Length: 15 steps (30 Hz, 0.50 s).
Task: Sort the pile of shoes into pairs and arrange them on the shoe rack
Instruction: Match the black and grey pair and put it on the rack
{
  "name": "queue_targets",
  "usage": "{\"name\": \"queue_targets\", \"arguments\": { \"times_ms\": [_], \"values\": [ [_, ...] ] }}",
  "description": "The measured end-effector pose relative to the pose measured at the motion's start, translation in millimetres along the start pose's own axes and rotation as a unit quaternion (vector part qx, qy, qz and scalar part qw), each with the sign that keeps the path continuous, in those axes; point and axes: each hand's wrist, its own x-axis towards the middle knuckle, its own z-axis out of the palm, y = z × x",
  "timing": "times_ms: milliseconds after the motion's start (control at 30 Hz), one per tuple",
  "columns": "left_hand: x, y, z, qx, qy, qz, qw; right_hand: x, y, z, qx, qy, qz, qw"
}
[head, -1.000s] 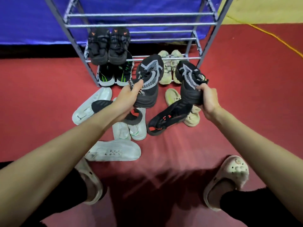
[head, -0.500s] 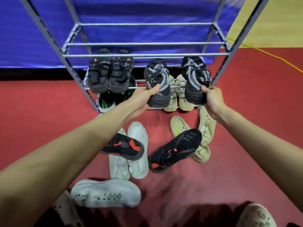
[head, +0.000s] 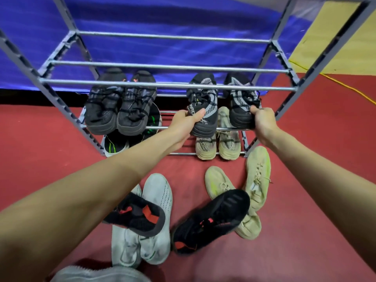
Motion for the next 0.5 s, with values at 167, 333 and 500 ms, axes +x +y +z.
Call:
{"name": "queue_targets", "arguments": {
  "times_ms": [167, 333, 500],
  "values": [
    [26, -2, 17, 0.014, 0.02, 0.002, 1.0, 10, 9, -3, 0.037, 0.008, 0.007, 0.999],
    [44, -6, 36, 0.01, 0.031, -0.02, 0.999, 6, 23, -7, -0.014, -0.024, 0.001, 1.0],
    [54, -14, 42, 0.015, 0.032, -0.056, 0.998, -1, 33, -7, -0.066, -0.041, -0.006, 0.997]
  ]
}}
